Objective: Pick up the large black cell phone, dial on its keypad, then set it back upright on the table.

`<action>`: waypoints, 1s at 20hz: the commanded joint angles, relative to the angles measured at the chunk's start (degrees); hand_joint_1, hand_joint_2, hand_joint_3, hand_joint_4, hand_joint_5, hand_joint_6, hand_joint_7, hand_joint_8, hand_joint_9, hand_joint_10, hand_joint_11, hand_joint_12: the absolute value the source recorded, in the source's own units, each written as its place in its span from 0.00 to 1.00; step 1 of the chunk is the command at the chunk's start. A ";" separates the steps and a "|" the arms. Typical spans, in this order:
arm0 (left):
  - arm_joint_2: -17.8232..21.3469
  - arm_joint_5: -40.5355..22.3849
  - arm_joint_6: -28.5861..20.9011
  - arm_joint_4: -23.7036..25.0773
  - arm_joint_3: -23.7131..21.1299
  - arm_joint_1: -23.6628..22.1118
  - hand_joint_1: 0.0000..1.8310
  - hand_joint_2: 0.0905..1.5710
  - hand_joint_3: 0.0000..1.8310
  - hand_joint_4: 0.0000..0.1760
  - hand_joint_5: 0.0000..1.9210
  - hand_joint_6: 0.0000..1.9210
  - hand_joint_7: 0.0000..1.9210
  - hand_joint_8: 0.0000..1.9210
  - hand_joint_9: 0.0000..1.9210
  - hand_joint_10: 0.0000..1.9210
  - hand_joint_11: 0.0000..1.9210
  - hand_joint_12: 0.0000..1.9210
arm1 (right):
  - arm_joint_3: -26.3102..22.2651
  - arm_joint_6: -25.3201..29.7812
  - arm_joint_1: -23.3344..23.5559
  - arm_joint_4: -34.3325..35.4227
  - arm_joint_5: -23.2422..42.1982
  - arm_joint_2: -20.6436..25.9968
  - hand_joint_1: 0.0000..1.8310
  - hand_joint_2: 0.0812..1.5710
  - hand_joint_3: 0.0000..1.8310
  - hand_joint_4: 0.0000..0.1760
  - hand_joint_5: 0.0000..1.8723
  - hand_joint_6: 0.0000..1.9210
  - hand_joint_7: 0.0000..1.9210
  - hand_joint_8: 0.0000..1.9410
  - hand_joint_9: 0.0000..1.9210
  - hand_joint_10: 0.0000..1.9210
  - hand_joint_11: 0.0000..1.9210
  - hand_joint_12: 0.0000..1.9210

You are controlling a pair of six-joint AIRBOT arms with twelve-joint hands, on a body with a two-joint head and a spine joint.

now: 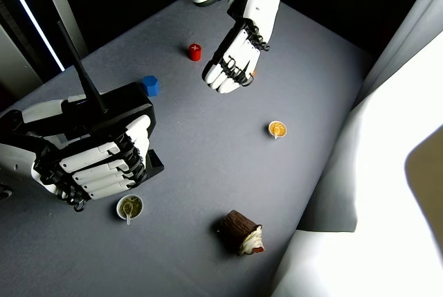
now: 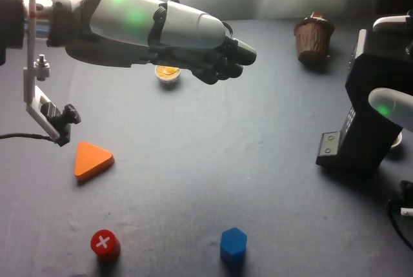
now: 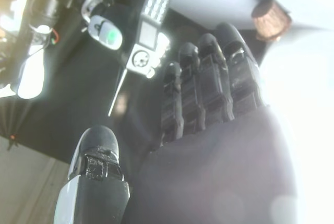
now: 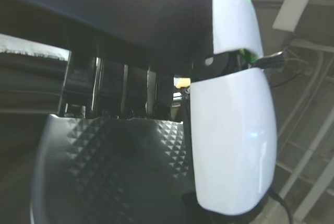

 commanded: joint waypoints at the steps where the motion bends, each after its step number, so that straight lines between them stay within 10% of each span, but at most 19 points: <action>1: 0.60 -1.54 -0.63 -4.24 -0.09 -1.74 0.00 0.75 0.00 0.27 0.13 0.00 0.16 0.00 0.11 0.00 0.00 0.29 | 0.15 1.19 0.06 -1.02 7.88 0.56 0.81 0.71 0.00 0.00 0.53 0.42 0.44 0.55 0.42 0.68 0.41 0.86; 6: 0.52 -1.54 -0.64 -4.24 -0.76 -2.13 0.01 0.76 0.00 0.25 0.13 0.00 0.16 0.00 0.11 0.00 0.00 0.27 | 0.26 1.20 0.02 -0.41 7.89 0.45 0.81 0.70 0.00 0.00 0.55 0.39 0.46 0.51 0.44 0.64 0.42 0.85; 8: 0.51 -1.53 -0.68 -4.24 -1.29 -2.34 0.03 0.75 0.00 0.24 0.15 0.00 0.17 0.00 0.12 0.00 0.00 0.30 | 0.27 1.20 -0.08 -0.40 7.91 0.31 0.81 0.74 0.00 0.00 0.45 0.54 0.39 0.59 0.38 0.70 0.36 0.88; 20: 0.41 -1.48 -0.84 -3.86 -1.54 -2.45 0.02 0.75 0.00 0.26 0.14 0.00 0.17 0.00 0.13 0.00 0.00 0.31 | 0.78 1.20 -0.75 -0.39 8.29 -0.47 0.81 0.70 0.00 0.00 0.52 0.44 0.46 0.52 0.43 0.64 0.43 0.83</action>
